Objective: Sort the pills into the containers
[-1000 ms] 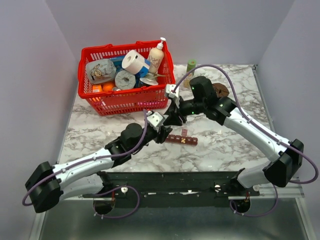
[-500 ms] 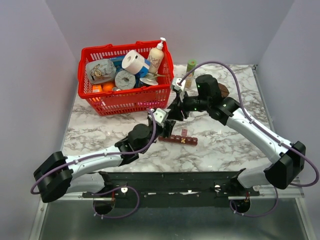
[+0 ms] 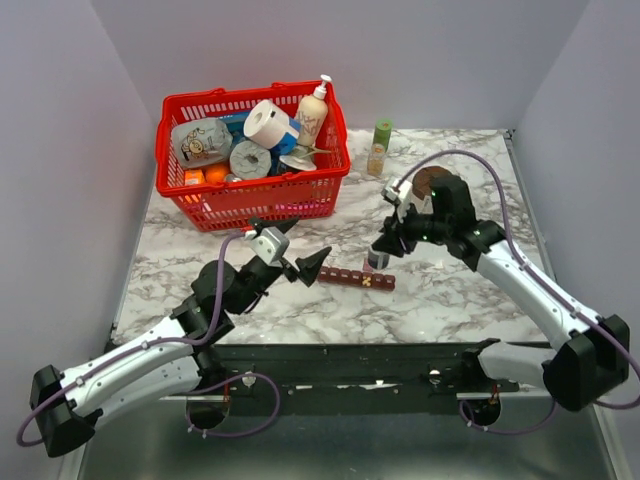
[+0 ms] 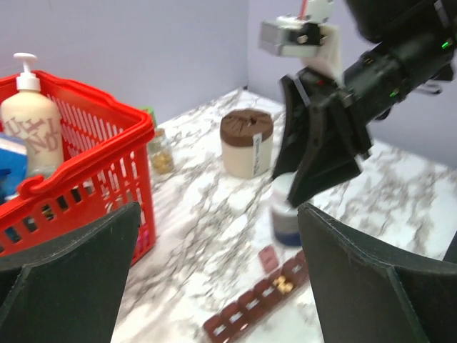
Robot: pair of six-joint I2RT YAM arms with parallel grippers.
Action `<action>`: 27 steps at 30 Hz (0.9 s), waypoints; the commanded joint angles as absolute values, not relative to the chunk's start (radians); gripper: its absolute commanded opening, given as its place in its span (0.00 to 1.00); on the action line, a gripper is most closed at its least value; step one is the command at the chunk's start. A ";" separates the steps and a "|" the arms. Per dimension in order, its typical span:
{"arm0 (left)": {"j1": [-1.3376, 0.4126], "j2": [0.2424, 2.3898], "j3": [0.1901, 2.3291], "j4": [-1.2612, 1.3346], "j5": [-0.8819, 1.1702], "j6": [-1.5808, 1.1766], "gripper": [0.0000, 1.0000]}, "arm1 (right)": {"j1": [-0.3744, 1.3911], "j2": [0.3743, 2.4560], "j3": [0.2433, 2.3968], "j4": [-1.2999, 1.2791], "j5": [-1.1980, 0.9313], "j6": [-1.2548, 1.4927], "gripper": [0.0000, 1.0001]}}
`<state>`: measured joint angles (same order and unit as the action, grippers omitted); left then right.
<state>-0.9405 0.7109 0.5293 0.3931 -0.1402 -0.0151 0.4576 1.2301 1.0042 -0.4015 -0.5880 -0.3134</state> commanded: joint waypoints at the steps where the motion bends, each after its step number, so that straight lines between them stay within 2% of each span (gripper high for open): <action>1: -0.923 0.647 0.535 0.086 -0.060 0.185 0.99 | 0.376 1.096 0.832 -0.256 -0.479 -0.455 0.08; 9: -0.923 0.647 0.508 -0.025 -0.002 0.308 0.99 | 0.180 1.094 0.700 -0.175 -0.466 -0.517 0.17; 17: -0.925 0.673 0.499 -0.048 0.058 0.339 0.99 | -0.050 1.216 0.706 -0.140 -0.448 -0.520 0.20; 20: -0.925 0.673 0.494 -0.040 0.072 0.341 0.99 | -0.087 1.258 0.707 -0.140 -0.454 -0.525 0.23; 23: -0.925 0.678 0.491 -0.046 0.090 0.347 0.99 | -0.095 1.281 0.709 -0.137 -0.459 -0.520 0.29; 26: -0.925 0.686 0.480 -0.058 0.139 0.373 0.99 | -0.104 1.281 0.709 -0.136 -0.468 -0.509 0.45; 27: -0.927 0.690 0.477 -0.063 0.152 0.389 0.99 | -0.107 1.275 0.712 -0.141 -0.474 -0.508 0.53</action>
<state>-0.9249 0.6765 0.5014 -0.0349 0.0673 0.3370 -0.0940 1.2755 0.7055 -0.1741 -0.4568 -0.5056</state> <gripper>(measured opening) 0.985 0.455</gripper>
